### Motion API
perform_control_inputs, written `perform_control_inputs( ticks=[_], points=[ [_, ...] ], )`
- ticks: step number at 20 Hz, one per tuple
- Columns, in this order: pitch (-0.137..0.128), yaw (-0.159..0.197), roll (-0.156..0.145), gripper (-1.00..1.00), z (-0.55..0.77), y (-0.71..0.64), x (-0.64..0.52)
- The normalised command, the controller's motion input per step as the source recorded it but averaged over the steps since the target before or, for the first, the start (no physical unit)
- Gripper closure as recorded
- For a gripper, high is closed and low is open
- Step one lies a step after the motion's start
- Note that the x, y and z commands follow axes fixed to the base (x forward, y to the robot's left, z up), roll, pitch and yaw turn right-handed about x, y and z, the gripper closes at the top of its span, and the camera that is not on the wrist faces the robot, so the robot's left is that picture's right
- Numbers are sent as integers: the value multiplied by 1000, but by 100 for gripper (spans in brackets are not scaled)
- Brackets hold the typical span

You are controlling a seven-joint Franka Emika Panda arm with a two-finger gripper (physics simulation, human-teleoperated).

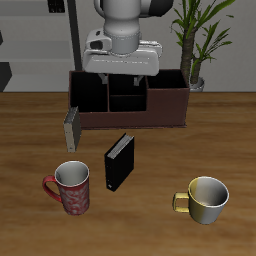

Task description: Place the red mug into the back desk caddy's right compartment

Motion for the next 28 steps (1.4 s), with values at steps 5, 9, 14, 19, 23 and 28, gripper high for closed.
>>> perform_control_inputs(
  ticks=[5,9,14,19,23,28],
  points=[
    [-12,12,-1,-100,8,-43,66],
    [1,26,12,-100,40,-164,126],
    [-4,14,1,-100,121,-520,278],
    [-15,42,14,-100,92,-543,283],
    [-59,68,10,-100,46,-476,295],
    [-14,34,1,-100,-85,-229,370]
  ],
)
